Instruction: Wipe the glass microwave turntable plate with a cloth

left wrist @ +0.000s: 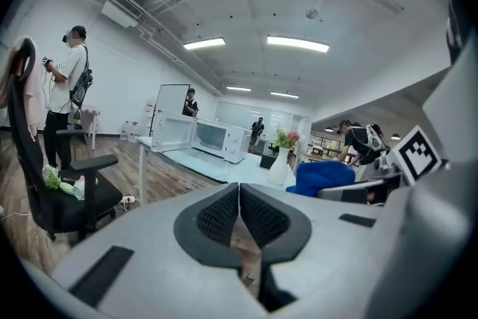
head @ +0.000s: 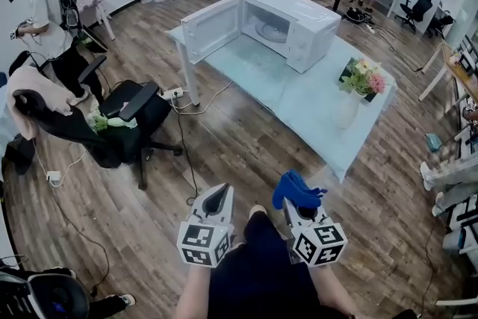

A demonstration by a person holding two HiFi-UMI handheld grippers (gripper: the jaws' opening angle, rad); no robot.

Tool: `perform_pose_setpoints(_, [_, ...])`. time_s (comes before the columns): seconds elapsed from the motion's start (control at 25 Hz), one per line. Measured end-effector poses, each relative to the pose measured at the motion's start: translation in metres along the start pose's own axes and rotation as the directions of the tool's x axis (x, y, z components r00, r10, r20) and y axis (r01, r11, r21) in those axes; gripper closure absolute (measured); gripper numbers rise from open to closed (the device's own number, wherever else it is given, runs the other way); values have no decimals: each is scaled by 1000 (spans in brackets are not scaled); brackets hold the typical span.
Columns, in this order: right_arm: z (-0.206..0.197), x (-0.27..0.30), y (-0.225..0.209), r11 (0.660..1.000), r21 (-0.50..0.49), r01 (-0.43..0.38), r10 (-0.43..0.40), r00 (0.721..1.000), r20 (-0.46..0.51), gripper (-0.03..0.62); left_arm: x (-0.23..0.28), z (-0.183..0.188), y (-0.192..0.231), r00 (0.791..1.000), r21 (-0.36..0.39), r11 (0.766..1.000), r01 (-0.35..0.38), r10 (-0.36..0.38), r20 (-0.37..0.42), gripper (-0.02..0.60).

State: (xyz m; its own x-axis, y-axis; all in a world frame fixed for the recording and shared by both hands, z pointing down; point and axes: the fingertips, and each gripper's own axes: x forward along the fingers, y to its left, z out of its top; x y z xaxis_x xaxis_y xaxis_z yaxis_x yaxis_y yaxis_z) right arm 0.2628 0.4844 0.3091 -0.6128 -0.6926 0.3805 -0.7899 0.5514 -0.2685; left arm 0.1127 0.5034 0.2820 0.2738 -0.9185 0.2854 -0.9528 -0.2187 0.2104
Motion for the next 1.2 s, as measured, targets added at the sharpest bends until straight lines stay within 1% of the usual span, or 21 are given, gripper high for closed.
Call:
perform_pose_setpoints(0.24, [12, 32, 1, 1000, -7, -28, 28, 999, -16, 531, 15, 7, 21, 1000, -10, 1000, -24, 24, -6, 574])
perform_pose_setpoints(0.4, [23, 67, -8, 999, -3, -49, 49, 998, -25, 531, 42, 15, 40, 999, -15, 999, -41, 41, -11, 574])
perform_pose_setpoints(0.56, [44, 113, -24, 998, 1, -64, 64, 997, -32, 531, 84, 33, 65, 999, -13, 999, -53, 52, -14, 574])
perform_pose_setpoints(0.68, [68, 155, -40, 997, 5, -71, 71, 997, -32, 531, 124, 52, 88, 998, -15, 998, -55, 55, -14, 574])
perform_pose_setpoints(0.92, [113, 235, -73, 996, 1, -87, 87, 996, -23, 531, 202, 89, 124, 998, 26, 998, -64, 64, -16, 574])
perform_pose_setpoints(1.0, [126, 257, -81, 995, -9, -101, 100, 995, -17, 531, 221, 97, 132, 998, 41, 997, -66, 67, -12, 574])
perform_pose_setpoints(1.12, [140, 286, -92, 993, -15, -118, 118, 993, -17, 531, 243, 103, 144, 997, 30, 997, -77, 77, -8, 574])
perform_pose_setpoints(1.2, [146, 300, -100, 993, -7, -119, 119, 993, -25, 531, 254, 104, 149, 996, 30, 996, -85, 86, -18, 574])
